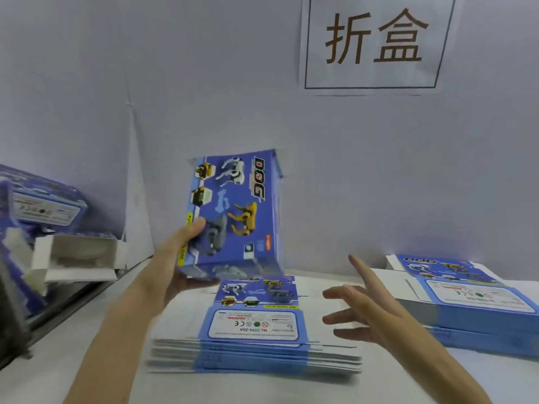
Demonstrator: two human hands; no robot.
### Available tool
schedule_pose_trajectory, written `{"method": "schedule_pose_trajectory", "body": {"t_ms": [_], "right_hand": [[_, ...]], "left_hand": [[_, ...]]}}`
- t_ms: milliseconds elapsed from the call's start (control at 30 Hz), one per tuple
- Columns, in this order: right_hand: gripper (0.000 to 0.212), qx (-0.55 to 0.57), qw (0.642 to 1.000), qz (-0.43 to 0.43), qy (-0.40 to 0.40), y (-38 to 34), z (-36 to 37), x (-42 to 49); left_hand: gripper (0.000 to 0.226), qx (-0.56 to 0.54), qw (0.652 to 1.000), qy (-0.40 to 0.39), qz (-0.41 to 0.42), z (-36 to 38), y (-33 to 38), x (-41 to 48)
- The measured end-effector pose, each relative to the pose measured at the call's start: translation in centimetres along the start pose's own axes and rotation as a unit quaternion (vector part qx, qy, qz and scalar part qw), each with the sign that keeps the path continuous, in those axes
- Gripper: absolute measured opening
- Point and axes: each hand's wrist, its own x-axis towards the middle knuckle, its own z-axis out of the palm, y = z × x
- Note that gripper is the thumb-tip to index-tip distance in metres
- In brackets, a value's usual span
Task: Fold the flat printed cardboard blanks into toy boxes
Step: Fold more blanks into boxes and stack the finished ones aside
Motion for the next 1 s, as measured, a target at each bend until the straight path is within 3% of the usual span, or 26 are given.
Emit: {"method": "schedule_pose_trajectory", "body": {"t_ms": [67, 133, 200, 267, 400, 467, 567, 600, 633, 700, 767, 800, 900, 1000], "right_hand": [[0.093, -0.007, 1.000, -0.002, 0.002, 0.1, 0.0, 0.0], [0.090, 0.000, 1.000, -0.005, 0.015, 0.2, 0.0, 0.2], [0.079, 0.021, 0.999, -0.007, 0.032, 0.3, -0.1, 0.5], [0.065, 0.026, 0.999, 0.005, 0.042, 0.5, -0.2, 0.9], [0.045, 0.010, 0.997, 0.046, 0.065, 1.0, 0.2, 1.4], [0.046, -0.007, 0.996, 0.063, 0.057, 1.2, 0.5, 1.4], [0.044, -0.052, 0.995, 0.071, 0.040, 1.2, 1.0, 0.8], [0.043, -0.073, 0.994, 0.068, 0.033, 1.3, 1.3, 0.4], [0.041, -0.092, 0.993, 0.066, 0.025, 1.4, 1.6, 0.2], [0.031, -0.127, 0.990, 0.068, 0.008, 1.6, 2.0, 0.0], [0.023, -0.167, 0.983, 0.078, -0.007, 2.1, 2.1, 0.5], [0.023, -0.193, 0.978, 0.081, -0.015, 2.3, 2.1, 0.7], [0.029, -0.270, 0.958, 0.092, -0.025, 3.0, 1.7, 0.9], [0.039, -0.320, 0.943, 0.088, -0.008, 3.6, 1.3, 0.8]], "left_hand": [[0.023, -0.035, 0.995, 0.090, 0.013, -2.4, 2.9, 1.7], [0.027, -0.143, 0.973, 0.167, 0.063, -5.0, 6.3, 3.8], [0.036, -0.270, 0.927, 0.200, 0.166, -7.2, 9.4, 5.7], [0.042, -0.295, 0.902, 0.202, 0.243, -8.5, 10.6, 6.9], [0.082, -0.157, 0.914, 0.270, 0.260, -8.0, 6.9, 7.5], [0.081, -0.037, 0.938, 0.251, 0.235, -6.1, 4.0, 7.3], [0.049, 0.175, 0.969, 0.078, 0.153, -2.0, -0.9, 6.4], [0.042, 0.265, 0.959, -0.005, 0.104, -0.5, -2.9, 5.8], [0.048, 0.369, 0.923, -0.094, 0.057, 0.8, -5.1, 5.3], [0.074, 0.559, 0.794, -0.238, -0.021, 2.6, -9.2, 4.5], [0.092, 0.659, 0.689, -0.297, -0.056, 4.0, -11.3, 3.7], [0.096, 0.677, 0.669, -0.299, -0.064, 4.5, -11.8, 3.3], [0.096, 0.688, 0.664, -0.282, -0.078, 5.7, -12.7, 2.7], [0.092, 0.715, 0.635, -0.281, -0.082, 6.3, -12.6, 2.1]]}}
